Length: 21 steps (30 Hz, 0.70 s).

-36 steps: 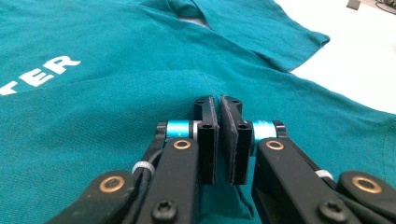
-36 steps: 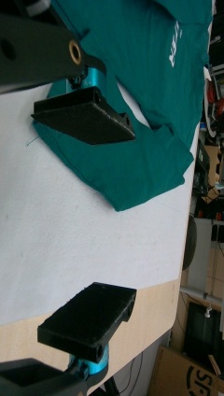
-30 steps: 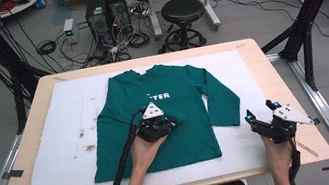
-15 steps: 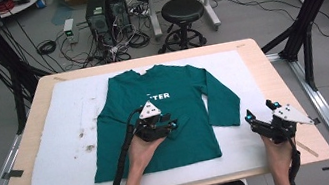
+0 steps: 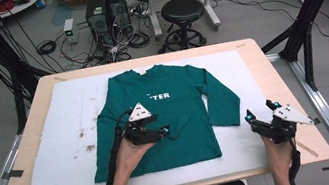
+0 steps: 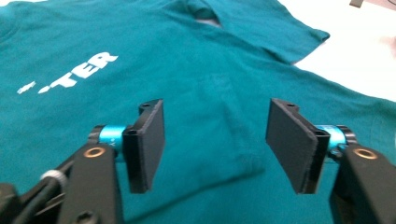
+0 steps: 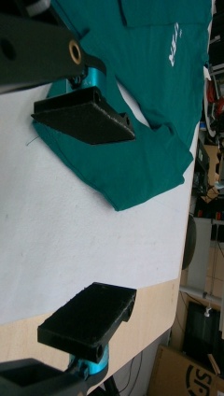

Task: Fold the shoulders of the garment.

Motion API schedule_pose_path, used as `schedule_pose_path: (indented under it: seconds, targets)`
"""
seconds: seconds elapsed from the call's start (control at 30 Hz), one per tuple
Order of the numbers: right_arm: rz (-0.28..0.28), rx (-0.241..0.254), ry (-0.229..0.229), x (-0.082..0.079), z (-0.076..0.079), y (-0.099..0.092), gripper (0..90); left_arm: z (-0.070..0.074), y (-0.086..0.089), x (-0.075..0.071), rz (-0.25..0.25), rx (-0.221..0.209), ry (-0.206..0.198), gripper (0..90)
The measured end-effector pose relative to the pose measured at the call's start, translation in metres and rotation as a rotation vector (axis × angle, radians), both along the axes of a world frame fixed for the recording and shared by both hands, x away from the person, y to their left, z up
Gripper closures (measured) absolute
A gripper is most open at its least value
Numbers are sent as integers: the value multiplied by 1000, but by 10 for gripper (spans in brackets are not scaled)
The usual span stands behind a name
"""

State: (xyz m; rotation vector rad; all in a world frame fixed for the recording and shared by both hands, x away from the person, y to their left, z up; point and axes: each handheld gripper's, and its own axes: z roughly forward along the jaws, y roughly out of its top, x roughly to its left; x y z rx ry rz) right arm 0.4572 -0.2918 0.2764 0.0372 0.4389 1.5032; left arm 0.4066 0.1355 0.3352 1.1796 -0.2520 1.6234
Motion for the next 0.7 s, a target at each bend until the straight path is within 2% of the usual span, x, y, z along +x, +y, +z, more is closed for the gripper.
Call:
schedule_pose_path:
  seconds: [0.1, 0.23, 0.43, 0.7]
  targets:
    - [0, -1, 3, 0, 0, 0, 215, -3, 13, -4, -14, -18, -23, 358]
    - [5, 1, 4, 0, 0, 0, 215, -7, 35, -9, -19, -67, -56, 342]
    - [2, 1, 4, 0, 0, 0, 214, -15, 78, -12, -47, -137, -88, 331]
    - [2, 3, 6, 0, 0, 0, 215, -34, 135, -12, -71, -240, -132, 308]
